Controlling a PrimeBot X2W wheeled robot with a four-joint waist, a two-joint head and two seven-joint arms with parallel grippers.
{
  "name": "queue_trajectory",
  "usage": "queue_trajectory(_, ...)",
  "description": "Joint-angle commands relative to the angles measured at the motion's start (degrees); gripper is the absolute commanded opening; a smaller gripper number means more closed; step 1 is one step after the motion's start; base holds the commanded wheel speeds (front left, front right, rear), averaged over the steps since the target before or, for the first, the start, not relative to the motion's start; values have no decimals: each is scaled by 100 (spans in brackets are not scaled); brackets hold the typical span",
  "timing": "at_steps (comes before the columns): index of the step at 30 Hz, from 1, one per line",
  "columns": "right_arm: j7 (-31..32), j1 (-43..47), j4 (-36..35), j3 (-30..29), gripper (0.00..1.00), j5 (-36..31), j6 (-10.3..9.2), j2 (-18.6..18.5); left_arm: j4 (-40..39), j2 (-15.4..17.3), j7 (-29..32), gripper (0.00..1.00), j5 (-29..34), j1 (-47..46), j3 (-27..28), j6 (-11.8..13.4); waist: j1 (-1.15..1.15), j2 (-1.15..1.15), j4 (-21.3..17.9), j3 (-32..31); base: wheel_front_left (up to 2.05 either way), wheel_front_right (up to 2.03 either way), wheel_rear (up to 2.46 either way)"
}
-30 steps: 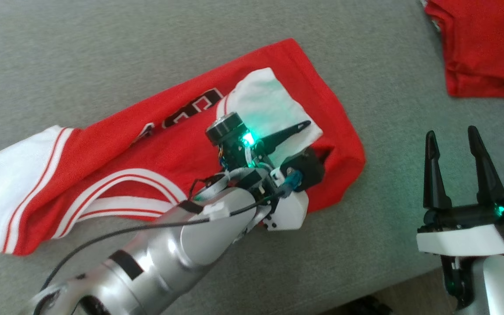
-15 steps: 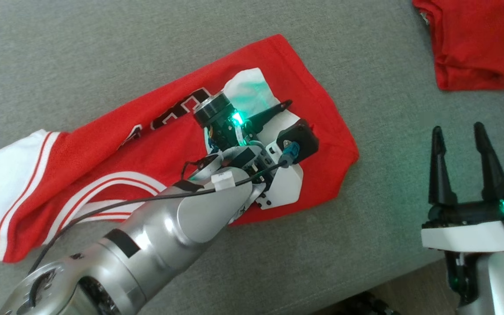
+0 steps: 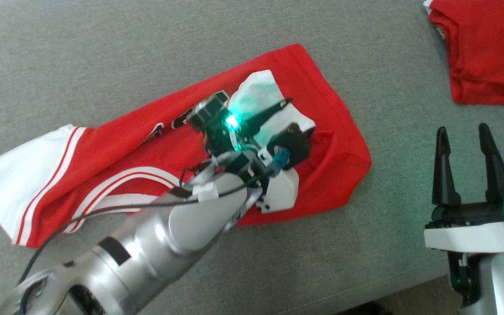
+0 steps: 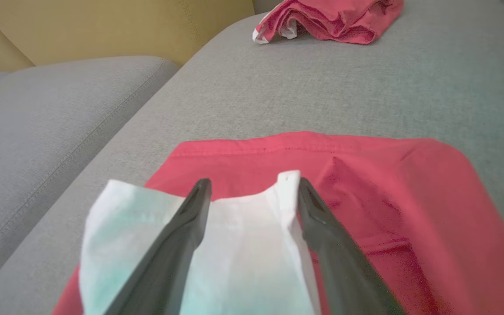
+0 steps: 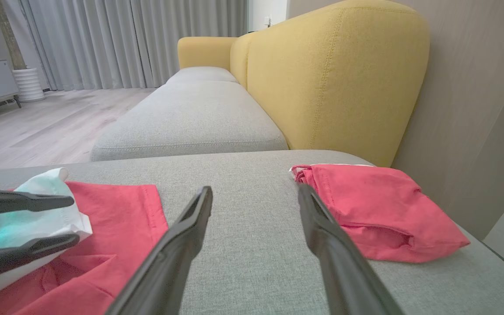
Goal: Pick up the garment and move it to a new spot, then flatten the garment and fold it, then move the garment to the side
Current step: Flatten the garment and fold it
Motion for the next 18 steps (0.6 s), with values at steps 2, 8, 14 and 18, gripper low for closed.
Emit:
queue_trajectory(2, -54, 19, -211, 50, 100, -35, -5, -37, -304, 65, -66, 100, -21, 35, 105, 55, 0, 0, 70, -35, 0, 0, 0)
queue_trajectory(8, -54, 36, -235, 32, 100, -48, -5, -37, -578, 182, -185, 100, -9, 171, 28, 98, 0, 0, 161, -42, 0, 0, 0)
queue_trajectory(14, -54, 1, -230, 80, 100, -35, -5, -37, -548, 147, -251, 100, 16, 120, -47, 86, 0, 0, 168, 10, 0, 0, 0)
queue_trajectory(18, -54, -34, -224, 94, 100, -49, -5, -37, -452, 62, -274, 100, 8, 45, -123, 6, 0, 0, 130, 60, 0, 0, 0)
